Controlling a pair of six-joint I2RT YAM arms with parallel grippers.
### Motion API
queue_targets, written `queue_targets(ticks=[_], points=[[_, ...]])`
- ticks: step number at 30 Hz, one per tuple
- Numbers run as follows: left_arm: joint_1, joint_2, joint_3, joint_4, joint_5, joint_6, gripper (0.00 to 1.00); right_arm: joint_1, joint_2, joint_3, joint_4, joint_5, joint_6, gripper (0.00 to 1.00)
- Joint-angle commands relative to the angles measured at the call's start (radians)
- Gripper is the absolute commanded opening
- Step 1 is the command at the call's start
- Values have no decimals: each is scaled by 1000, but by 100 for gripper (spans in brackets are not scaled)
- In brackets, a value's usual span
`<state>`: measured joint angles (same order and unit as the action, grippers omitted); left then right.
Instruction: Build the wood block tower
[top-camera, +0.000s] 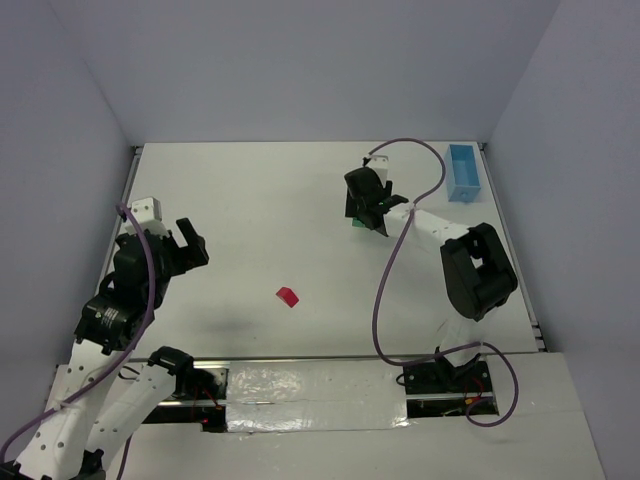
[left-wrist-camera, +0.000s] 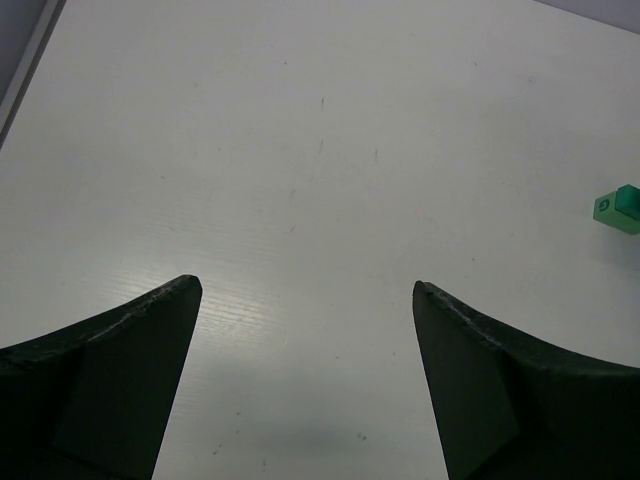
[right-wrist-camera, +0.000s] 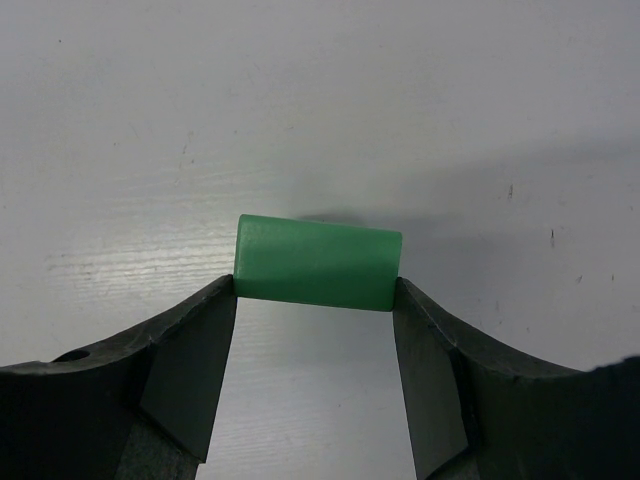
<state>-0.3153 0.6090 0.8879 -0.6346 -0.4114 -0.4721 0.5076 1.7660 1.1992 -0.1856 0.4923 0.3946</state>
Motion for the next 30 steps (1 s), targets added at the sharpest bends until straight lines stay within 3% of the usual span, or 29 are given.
queue_targets(ticks=[1,10,30], points=[[-1,3,0,41,11,21,100,-3,13,60,-8,11,-17,21],[1,5,-1,44,17,24,99,-11,27,76,-11,-1,-37,29],[-1,8,-1,42,19,24,100,-21,41,62,-11,-23,-45,33]])
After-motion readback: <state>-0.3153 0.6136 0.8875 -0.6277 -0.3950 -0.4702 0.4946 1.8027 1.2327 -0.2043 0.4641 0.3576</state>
